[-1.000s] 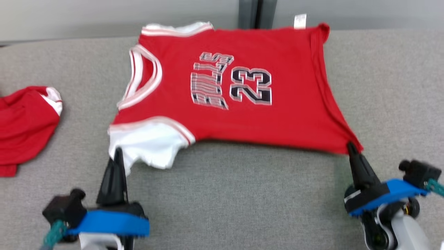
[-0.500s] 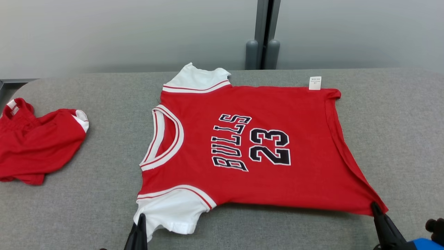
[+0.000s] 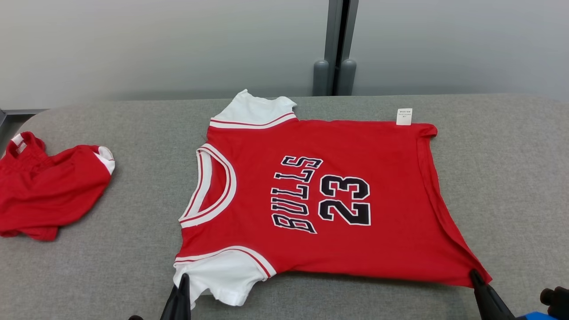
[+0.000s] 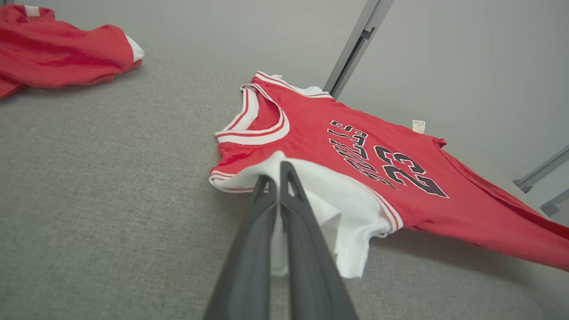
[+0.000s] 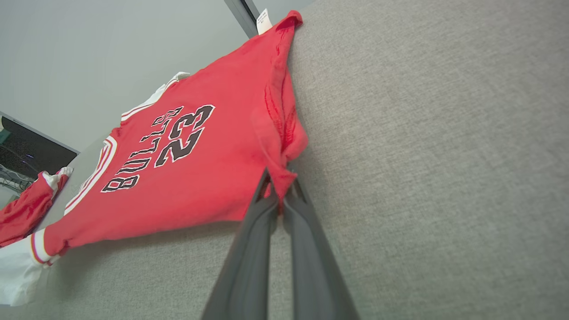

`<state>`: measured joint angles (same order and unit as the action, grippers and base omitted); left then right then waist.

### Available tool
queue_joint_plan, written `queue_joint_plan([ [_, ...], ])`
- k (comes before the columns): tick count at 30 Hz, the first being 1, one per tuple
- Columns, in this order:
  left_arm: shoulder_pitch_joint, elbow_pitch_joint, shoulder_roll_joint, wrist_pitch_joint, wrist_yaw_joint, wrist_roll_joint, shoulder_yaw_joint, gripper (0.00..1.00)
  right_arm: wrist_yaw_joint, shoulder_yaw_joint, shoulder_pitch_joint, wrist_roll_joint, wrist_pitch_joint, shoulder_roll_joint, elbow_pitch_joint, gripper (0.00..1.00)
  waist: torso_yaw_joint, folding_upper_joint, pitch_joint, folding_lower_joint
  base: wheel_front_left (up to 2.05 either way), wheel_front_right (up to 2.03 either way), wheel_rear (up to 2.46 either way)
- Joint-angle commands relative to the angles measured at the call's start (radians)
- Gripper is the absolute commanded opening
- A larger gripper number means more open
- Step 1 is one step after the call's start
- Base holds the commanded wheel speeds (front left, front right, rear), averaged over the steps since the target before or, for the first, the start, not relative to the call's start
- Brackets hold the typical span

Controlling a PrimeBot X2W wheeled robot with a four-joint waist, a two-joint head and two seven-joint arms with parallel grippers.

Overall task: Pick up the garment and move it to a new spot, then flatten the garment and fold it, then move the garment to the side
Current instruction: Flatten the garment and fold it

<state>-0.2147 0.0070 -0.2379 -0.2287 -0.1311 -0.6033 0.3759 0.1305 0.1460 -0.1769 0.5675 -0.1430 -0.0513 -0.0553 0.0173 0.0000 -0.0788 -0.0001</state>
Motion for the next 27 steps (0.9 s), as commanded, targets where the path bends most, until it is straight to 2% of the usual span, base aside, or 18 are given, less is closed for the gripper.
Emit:
queue_joint_plan([
  [1,0.022,0.001,-0.004,0.001,0.006,0.006,0.004,0.00,0.001,-0.004,0.004,0.005,0.000,0.001,-0.007,0.00,-0.004,0.0000,-0.001,0.0001,0.00,0.00,0.00],
  [17,0.201,0.049,-0.044,0.028,0.054,0.018,-0.004,0.00,0.001,-0.056,0.167,0.027,-0.031,0.001,-0.044,0.00,-0.037,0.0000,-0.071,0.0001,0.00,0.00,0.00],
  [27,0.398,0.184,-0.060,0.047,0.110,0.018,-0.012,0.00,0.001,-0.062,0.332,0.010,-0.053,0.000,-0.119,0.00,-0.047,0.0000,-0.152,0.0001,0.00,0.00,0.00],
])
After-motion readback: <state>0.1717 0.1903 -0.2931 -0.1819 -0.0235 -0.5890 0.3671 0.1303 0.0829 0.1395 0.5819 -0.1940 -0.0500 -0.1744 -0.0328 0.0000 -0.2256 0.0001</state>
